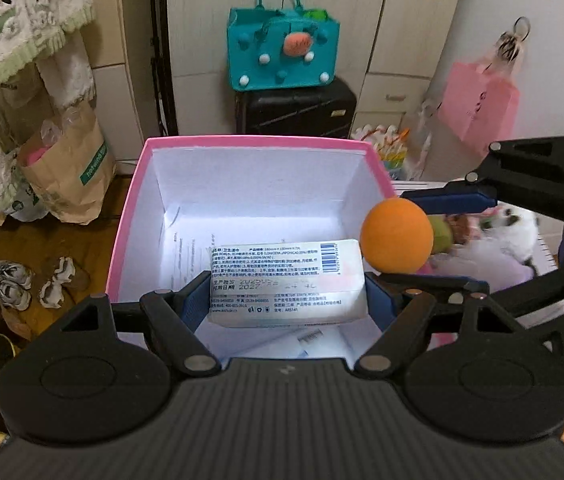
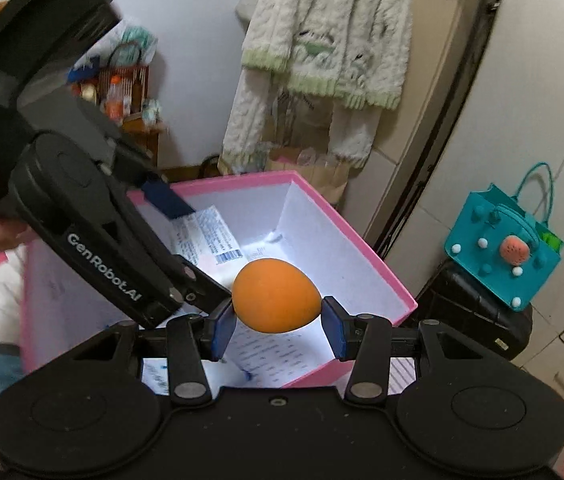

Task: Organize soft objects
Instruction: 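Carry the soap box and orange sponge over the pink box with both grippers, then open both grippers to drop the soap box and sponge into the box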

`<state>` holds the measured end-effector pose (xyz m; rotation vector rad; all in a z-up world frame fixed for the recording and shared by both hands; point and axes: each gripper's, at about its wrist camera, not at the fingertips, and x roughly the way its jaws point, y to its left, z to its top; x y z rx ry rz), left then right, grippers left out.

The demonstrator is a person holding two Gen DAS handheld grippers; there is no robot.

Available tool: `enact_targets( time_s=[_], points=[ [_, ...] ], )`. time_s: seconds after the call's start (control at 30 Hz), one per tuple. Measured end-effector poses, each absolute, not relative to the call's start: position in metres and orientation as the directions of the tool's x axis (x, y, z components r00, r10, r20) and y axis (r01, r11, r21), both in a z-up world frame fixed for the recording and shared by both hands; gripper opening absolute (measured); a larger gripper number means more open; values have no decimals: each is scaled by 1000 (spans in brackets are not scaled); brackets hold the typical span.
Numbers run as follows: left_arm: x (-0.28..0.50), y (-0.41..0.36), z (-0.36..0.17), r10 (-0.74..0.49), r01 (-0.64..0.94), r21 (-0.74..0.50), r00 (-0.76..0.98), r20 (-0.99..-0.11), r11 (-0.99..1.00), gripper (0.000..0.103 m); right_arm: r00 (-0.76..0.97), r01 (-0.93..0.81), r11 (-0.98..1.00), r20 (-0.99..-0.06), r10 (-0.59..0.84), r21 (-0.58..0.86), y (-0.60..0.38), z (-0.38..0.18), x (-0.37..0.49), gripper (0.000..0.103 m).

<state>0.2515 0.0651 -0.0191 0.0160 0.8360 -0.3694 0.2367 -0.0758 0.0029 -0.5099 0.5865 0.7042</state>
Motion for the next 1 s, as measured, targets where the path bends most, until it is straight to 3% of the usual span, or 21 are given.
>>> enact_targets(
  time_s=[0.17, 0.4, 0.6, 1.0],
  points=[
    [290, 62, -31, -294, 335, -111, 568, -769, 936, 78, 593, -750, 592, -697, 403, -296, -66, -10, 263, 52],
    [337, 69, -54, -315, 302, -181, 484, -816, 936, 78, 548, -776, 538, -773, 318, -328, -53, -29, 300, 52],
    [353, 57, -71, -245, 290, -109, 490, -836, 951, 78, 521, -802, 475, -813, 261, -362, -41, -45, 314, 51],
    [364, 51, -77, -215, 277, -80, 504, -837, 958, 82, 504, -791, 541, -806, 310, -287, -51, -48, 331, 55]
  ],
)
